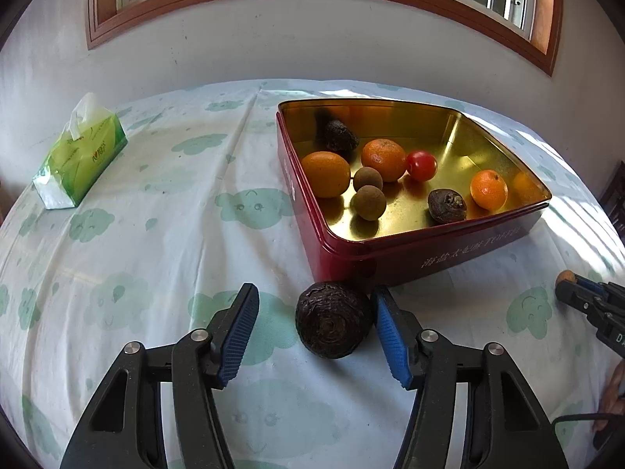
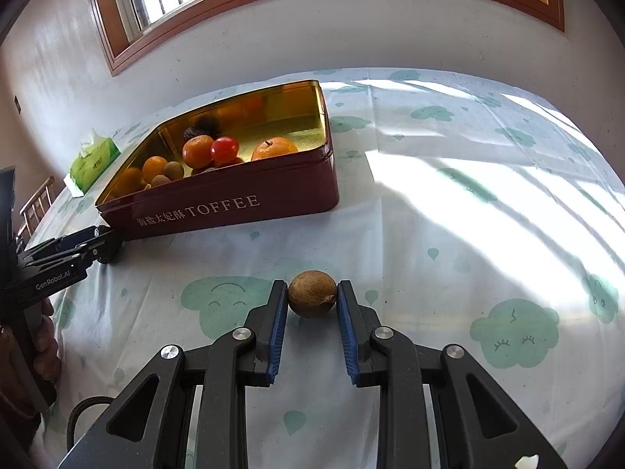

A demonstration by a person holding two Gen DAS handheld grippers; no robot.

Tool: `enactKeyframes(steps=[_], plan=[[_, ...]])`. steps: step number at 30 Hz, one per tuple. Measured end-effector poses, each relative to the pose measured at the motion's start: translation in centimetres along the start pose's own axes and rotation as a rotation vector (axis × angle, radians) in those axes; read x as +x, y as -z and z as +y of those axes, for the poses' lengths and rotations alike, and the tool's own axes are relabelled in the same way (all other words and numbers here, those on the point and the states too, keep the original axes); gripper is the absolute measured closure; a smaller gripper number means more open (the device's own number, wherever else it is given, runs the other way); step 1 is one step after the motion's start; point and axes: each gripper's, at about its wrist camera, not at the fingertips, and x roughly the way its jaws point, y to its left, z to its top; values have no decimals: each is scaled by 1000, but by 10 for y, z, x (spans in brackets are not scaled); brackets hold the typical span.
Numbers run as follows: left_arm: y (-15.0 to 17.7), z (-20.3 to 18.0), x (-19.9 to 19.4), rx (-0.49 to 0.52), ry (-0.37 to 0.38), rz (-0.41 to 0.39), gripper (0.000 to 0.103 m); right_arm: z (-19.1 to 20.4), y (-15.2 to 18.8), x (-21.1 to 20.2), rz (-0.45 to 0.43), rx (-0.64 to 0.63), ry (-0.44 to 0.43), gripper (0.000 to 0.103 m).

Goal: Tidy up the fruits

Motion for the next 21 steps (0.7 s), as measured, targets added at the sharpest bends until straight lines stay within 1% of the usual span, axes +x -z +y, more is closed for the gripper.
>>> enactKeyframes(steps=[1, 3, 6, 10, 12, 13, 15, 18, 21], plan=[[1, 0, 2, -7, 11, 14, 65, 1, 0, 0, -1, -4, 0, 79], [3, -3, 0, -15, -9, 7, 65, 2, 0, 0, -3, 0, -3, 79], [10, -10, -9, -39, -3, -15, 65, 2, 0, 0, -6, 16, -9, 79], [17, -22, -24, -78, -3, -53, 65, 12, 2, 0, -6, 5, -16, 79], [20, -29, -26, -70, -35, -67, 65, 16, 2, 0, -5, -2, -14, 79], [20, -33, -25, -59, -54, -65, 65, 17, 2, 0, -8, -6, -9, 79], [20, -36, -21, -56, -61, -43, 65, 17, 3, 0, -4, 1, -11, 79], [20, -35, -17, -70, -87, -25, 65, 12, 2, 2, 3, 33, -22, 79], [21, -29, -14, -101, -97, -9, 65, 14, 2, 2, 4, 25, -12, 79]])
